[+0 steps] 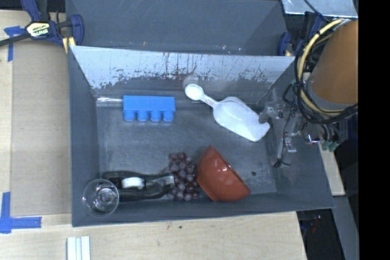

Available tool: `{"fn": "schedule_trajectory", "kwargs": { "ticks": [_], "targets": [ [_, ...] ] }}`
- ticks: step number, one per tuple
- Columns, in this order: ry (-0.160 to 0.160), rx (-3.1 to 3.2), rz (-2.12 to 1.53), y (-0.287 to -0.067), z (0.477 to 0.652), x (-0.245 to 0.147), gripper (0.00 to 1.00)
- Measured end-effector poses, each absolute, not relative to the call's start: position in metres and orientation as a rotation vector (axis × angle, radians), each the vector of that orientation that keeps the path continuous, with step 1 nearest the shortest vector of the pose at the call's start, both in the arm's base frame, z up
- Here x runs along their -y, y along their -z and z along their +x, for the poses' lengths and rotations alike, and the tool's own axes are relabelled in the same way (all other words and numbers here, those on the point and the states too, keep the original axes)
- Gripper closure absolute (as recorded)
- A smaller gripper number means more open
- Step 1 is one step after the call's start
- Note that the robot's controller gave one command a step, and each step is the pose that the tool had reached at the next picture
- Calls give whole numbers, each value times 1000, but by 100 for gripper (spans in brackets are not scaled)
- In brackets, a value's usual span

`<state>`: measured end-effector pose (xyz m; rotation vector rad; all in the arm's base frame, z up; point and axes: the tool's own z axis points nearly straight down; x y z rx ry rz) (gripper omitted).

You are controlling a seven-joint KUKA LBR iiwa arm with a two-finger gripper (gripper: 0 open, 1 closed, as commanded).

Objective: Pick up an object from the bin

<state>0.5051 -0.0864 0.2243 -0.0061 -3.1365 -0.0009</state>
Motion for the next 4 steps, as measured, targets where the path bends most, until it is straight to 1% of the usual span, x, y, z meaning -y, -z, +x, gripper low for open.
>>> {"fn": "schedule_trajectory", "kwargs": {
  "ticks": [1, 2, 3, 4],
  "targets": [
    [-1, 3145, 0, -229, 507, 86, 0],
    [0, 3125, -385, -90, 486, 43, 0],
    [-4, 3156, -97, -151, 487, 19, 0],
    [-2, 3131, 303, -100, 516, 80, 0]
  ]
}}
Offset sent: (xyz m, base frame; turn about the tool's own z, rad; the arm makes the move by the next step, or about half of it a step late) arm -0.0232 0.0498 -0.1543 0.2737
